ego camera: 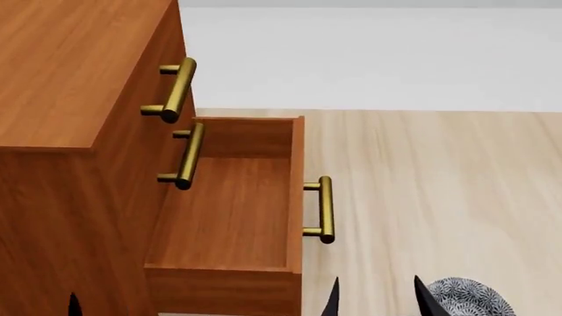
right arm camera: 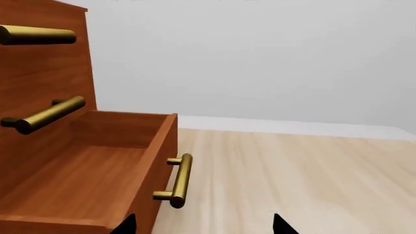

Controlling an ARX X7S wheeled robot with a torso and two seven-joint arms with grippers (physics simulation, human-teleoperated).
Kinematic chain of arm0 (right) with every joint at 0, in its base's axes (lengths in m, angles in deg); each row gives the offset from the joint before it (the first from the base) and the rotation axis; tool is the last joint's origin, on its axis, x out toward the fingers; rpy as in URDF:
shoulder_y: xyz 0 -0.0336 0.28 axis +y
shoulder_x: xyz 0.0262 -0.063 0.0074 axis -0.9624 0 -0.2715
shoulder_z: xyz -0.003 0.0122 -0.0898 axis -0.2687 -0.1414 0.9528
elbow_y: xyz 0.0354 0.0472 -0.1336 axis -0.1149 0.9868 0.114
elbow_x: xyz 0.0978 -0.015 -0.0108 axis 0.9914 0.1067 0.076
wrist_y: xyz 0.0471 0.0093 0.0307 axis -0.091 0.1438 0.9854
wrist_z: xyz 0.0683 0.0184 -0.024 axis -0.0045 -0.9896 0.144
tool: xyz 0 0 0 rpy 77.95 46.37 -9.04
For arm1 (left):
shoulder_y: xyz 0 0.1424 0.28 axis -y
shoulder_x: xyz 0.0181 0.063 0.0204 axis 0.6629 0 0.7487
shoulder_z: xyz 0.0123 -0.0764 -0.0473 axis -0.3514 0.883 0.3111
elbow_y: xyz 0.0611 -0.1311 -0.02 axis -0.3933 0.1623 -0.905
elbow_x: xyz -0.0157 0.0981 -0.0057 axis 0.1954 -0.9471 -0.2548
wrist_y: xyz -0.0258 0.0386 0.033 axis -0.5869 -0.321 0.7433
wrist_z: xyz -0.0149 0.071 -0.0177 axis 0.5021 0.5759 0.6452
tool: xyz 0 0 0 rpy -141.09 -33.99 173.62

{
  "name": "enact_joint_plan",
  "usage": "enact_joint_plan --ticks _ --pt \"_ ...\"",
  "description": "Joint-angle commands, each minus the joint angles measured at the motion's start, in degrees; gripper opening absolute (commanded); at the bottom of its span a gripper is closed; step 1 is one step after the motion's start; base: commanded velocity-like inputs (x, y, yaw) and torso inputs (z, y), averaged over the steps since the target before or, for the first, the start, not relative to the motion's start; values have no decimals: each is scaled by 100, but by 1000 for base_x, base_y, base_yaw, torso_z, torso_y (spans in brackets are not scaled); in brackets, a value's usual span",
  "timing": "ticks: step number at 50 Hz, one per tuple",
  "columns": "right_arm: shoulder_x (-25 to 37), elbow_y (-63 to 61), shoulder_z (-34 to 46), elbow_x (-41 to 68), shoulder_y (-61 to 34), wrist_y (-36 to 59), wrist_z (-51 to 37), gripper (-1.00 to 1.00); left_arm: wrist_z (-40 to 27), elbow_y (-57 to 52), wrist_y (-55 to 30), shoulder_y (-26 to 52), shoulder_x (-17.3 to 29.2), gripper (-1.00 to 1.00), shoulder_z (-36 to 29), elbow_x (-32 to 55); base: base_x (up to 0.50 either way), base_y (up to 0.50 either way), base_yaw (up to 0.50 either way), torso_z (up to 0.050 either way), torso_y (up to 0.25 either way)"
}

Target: Put the wine bottle in the bottom drawer of the cabinet.

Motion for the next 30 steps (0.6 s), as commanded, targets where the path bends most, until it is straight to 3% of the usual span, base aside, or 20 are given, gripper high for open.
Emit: enact_joint_plan --ticks 1,7,8,10,11,24,26,28,30 --pt "60 -13 -73 78 47 -61 -30 100 -1062 -74 343 -209 -202 100 944 195 0 0 0 0 0" --pt "89 -26 -71 85 19 -24 -53 100 -1369 61 515 -196 -281 100 1252 337 0 0 0 0 0" --pt "91 -25 -67 88 16 -29 -51 100 -1632 173 869 -164 -361 100 1427 101 0 0 0 0 0" --pt "93 -24 -62 90 17 -39 -56 100 -1877 126 746 -156 -332 100 1555 -74 0 0 0 0 0" --pt "97 -15 -54 84 17 -48 -57 100 -1622 182 679 -118 -274 100 1599 455 0 0 0 0 0" --pt "94 150 -6 120 -76 -117 -42 100 -2173 794 865 73 103 100 2529 654 0 0 0 0 0" --pt "94 181 6 120 -83 -126 -42 100 -2402 195 209 41 297 100 2563 681 0 0 0 0 0" --pt "95 191 16 123 -86 -122 -45 100 -2339 833 647 249 285 100 2644 619 0 0 0 0 0" --pt "101 191 22 125 -81 -118 -50 100 -2557 484 177 306 454 100 2756 685 0 0 0 0 0"
